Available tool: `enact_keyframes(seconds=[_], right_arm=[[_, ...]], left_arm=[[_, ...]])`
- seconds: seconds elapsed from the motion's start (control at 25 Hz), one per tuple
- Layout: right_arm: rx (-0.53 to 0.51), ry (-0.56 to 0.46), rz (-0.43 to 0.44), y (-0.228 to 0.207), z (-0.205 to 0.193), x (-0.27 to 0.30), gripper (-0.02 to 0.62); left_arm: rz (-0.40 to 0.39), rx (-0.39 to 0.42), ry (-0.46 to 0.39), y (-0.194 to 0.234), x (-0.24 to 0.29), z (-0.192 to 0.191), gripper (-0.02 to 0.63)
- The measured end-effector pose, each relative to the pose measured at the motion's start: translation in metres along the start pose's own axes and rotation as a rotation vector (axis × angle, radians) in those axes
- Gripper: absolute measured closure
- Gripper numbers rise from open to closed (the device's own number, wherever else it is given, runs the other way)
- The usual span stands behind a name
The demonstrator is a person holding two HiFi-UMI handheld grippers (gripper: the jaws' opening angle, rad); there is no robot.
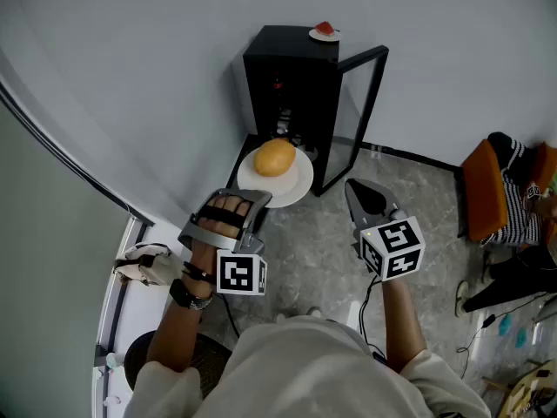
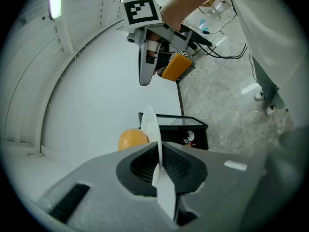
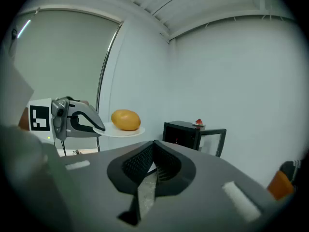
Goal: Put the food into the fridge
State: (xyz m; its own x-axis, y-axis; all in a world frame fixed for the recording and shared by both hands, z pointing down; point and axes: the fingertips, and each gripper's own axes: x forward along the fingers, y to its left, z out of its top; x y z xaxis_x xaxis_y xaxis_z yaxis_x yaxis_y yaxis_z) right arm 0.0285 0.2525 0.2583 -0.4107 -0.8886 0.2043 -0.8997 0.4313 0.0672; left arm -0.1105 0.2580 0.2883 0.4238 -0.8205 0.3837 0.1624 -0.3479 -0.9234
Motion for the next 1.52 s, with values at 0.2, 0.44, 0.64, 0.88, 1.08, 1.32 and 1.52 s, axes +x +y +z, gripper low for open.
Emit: enact_keyframes(seconds=[0.2, 0.44, 0.64, 0.88, 1.08, 1.32, 1.52], right_arm=[[0.017, -0.033, 0.012, -0.002, 0.004, -0.002, 0.589], [0.002, -0.062, -0.044, -0.001, 0.011, 0.001, 0.589], [-0.030, -0.055, -0.046, 0.015, 0.014, 0.006, 0.589], [0.005, -0.051, -0.070, 0.020, 0.010, 0.007, 0.589], [0.045, -0.078, -0.062, 0.030, 0.011, 0.014, 0.591], [0.049, -0.115, -0.058, 0.017, 0.016, 0.042, 0.591], [0.044, -0.118, -0.035, -0.022, 0.021, 0.084, 0.591]], left_arm=[[0.005, 0.003, 0.000, 0.003, 0.002, 0.001, 0.586], [0.006, 0.009, -0.012, 0.005, 0.003, -0.003, 0.586], [0.009, 0.022, -0.032, 0.006, 0.002, -0.014, 0.586], [-0.001, 0.034, -0.060, 0.001, 0.002, -0.020, 0.586], [-0.018, 0.046, -0.074, -0.009, 0.003, -0.033, 0.586], [-0.019, 0.061, -0.075, -0.002, 0.029, -0.048, 0.586], [-0.016, 0.056, -0.054, 0.020, 0.077, -0.057, 0.586]])
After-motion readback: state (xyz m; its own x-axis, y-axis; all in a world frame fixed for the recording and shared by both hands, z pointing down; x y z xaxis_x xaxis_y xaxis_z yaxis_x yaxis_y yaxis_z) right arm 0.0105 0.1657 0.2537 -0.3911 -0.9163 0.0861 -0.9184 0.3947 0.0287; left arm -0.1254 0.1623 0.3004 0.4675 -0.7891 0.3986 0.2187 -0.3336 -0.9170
